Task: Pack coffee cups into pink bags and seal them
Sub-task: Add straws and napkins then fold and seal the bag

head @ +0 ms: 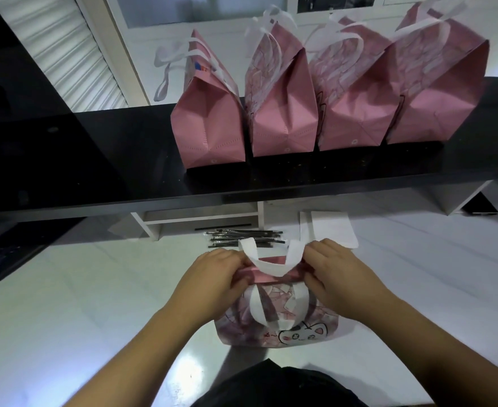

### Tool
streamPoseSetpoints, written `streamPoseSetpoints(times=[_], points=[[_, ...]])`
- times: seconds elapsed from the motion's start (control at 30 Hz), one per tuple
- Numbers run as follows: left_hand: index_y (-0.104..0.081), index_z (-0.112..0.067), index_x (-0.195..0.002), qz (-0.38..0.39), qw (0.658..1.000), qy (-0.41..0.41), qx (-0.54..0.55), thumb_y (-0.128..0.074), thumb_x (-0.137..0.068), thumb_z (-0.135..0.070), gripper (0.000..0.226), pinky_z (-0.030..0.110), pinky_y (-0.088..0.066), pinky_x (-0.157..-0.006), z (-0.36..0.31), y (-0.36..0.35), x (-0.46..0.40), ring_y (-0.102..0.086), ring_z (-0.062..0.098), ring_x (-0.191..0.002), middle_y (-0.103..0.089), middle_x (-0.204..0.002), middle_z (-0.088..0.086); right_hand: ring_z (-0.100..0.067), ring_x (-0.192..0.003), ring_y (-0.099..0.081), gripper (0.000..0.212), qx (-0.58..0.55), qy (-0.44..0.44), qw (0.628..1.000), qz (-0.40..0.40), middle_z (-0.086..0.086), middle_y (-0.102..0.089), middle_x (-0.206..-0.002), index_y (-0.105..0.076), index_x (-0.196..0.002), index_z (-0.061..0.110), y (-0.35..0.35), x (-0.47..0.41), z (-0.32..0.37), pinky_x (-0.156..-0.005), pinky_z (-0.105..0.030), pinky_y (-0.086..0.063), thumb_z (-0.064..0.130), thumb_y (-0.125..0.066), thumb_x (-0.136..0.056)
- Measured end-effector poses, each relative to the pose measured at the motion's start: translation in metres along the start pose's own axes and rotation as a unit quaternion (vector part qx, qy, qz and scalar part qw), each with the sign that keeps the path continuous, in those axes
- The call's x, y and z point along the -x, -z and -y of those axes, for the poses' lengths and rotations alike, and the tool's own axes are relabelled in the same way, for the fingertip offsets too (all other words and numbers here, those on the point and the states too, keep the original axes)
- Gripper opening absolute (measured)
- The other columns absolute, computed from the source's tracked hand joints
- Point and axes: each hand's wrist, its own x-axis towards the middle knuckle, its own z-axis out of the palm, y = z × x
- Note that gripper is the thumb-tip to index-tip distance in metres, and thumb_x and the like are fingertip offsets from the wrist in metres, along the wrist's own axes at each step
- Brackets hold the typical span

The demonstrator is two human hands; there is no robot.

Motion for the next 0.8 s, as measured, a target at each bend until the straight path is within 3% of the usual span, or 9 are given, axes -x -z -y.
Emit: streamPoseSetpoints(times=[0.1,0.23,0.3,0.5,0.67,0.8], points=[[-0.058,-0.038,-0.087,0.003,1.000,0.001,-0.014,-0.070,-0.091,-0.050,0.017,0.014,-0.030,-0.062,-0.006,-0.003,-0.010,-0.046,0.007,-0.075,-0.044,-0.077,-0.024,-0.014,-0.096,-0.053,0.024,0.008,0.010,0.999,0.032,0.008,-0.065,-0.106,-0.065,-0.114,0.025,0.001,-0.013,0.004,-0.083,-0.029,-0.049,0.040,-0.056,-0.096],[-0.071,-0.042,-0.111,0.020,0.999,-0.016,-0.037,-0.065,-0.090,-0.051,0.024,0.024,-0.046,-0.065,-0.016,-0.003,-0.023,-0.062,0.008,-0.086,-0.070,-0.092,-0.017,-0.014,-0.099,-0.058,0.036,0.023,0.041,0.996,0.072,0.010,-0.066,-0.106,-0.066,-0.121,0.034,0.004,-0.027,0.015,-0.081,-0.034,-0.053,0.056,-0.048,-0.099],[-0.071,-0.044,-0.115,0.032,0.998,-0.032,-0.048,-0.063,-0.090,-0.044,0.027,0.030,-0.054,-0.071,-0.023,-0.003,-0.026,-0.065,0.010,-0.092,-0.073,-0.099,-0.016,-0.015,-0.102,-0.059,0.035,0.037,0.052,0.995,0.083,0.009,-0.066,-0.107,-0.066,-0.125,0.036,0.003,-0.031,0.021,-0.083,-0.036,-0.053,0.052,-0.046,-0.101],[-0.070,-0.049,-0.123,0.023,0.996,-0.049,-0.074,-0.058,-0.095,-0.036,0.034,0.032,-0.051,-0.063,-0.026,-0.010,-0.025,-0.064,0.017,-0.087,-0.071,-0.090,-0.010,-0.018,-0.106,-0.060,0.032,0.036,0.055,0.994,0.086,0.005,-0.069,-0.112,-0.065,-0.130,0.040,0.002,-0.034,0.024,-0.081,-0.034,-0.050,0.044,-0.046,-0.104],[-0.071,-0.047,-0.121,0.021,0.997,-0.043,-0.056,-0.056,-0.098,-0.040,0.028,0.030,-0.050,-0.062,-0.021,-0.012,-0.023,-0.064,0.013,-0.085,-0.070,-0.091,-0.013,-0.015,-0.089,-0.061,0.028,0.011,0.034,0.994,0.107,0.007,-0.065,-0.093,-0.073,-0.110,0.029,0.005,-0.029,0.011,-0.075,-0.034,-0.054,0.046,-0.052,-0.101],[-0.074,-0.043,-0.118,0.015,0.996,-0.060,-0.069,-0.055,-0.100,-0.045,0.026,0.027,-0.040,-0.057,-0.021,-0.010,-0.024,-0.066,0.014,-0.084,-0.071,-0.091,-0.014,-0.014,-0.085,-0.060,0.027,-0.008,0.029,0.994,0.108,0.008,-0.066,-0.093,-0.075,-0.107,0.027,0.011,-0.022,0.000,-0.074,-0.034,-0.055,0.046,-0.058,-0.098]])
